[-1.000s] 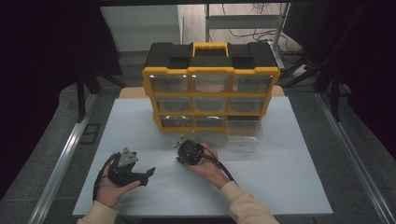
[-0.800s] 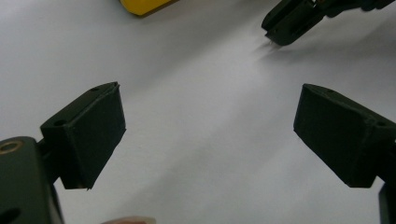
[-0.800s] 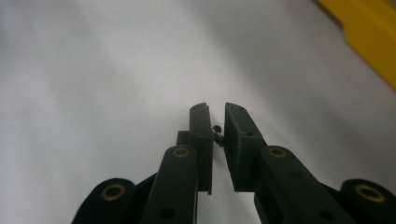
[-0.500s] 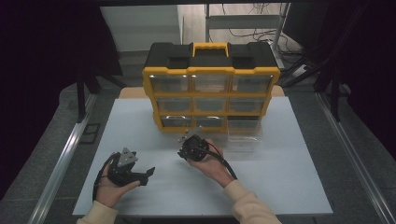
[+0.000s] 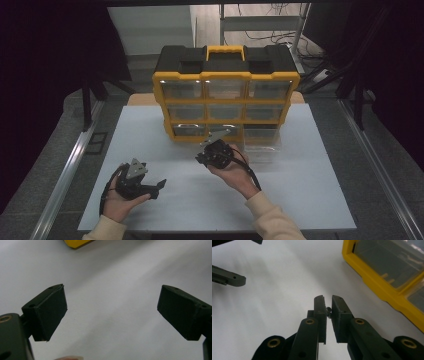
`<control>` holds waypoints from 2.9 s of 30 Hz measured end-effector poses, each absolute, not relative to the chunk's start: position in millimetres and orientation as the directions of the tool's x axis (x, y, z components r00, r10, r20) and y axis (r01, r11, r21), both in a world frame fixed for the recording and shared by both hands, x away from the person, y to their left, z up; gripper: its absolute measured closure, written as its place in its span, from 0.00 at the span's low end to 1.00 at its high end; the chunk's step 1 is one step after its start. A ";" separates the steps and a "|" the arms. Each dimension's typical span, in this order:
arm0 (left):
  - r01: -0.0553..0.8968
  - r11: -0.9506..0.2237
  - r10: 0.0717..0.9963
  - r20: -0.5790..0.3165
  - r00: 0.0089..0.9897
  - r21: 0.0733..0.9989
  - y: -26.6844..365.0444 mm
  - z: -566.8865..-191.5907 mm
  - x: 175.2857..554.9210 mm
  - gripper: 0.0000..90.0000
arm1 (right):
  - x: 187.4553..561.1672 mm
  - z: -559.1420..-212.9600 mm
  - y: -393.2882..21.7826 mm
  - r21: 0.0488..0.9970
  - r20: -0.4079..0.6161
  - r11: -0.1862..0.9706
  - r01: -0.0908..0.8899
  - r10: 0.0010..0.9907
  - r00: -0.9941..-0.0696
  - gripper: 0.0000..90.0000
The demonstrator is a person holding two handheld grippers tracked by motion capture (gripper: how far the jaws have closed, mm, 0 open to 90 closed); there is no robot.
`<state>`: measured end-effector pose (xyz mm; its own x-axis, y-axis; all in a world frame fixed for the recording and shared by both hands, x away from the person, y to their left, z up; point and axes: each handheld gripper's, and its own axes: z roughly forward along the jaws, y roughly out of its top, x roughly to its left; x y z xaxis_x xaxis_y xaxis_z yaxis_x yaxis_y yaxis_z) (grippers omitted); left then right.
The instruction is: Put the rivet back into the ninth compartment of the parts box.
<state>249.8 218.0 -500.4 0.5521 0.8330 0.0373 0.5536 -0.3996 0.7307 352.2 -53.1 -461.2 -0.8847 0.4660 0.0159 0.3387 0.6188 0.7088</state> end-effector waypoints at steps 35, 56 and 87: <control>0.556 -0.395 0.836 0.036 0.547 0.732 218.3 -500.6 250.0 0.10 | 356.9 -424.2 -126.7 0.771 0.020 0.495 0.400 0.609 -0.793 0.92; 0.556 -0.395 0.836 0.035 0.547 0.731 218.1 -500.6 250.2 0.10 | 361.2 -416.2 -156.8 0.789 0.023 0.444 0.424 0.669 -0.743 0.92; 0.559 -0.397 0.836 0.036 0.547 0.728 217.8 -501.3 250.5 0.10 | 377.7 -421.0 -202.6 0.786 -0.007 0.389 0.481 0.783 -0.622 0.92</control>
<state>250.5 217.8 -501.3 0.5472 0.8362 0.0362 0.5586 -0.3971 0.7282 377.7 -202.6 -421.0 -0.6218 0.7831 -0.0065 0.4810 0.3885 0.7859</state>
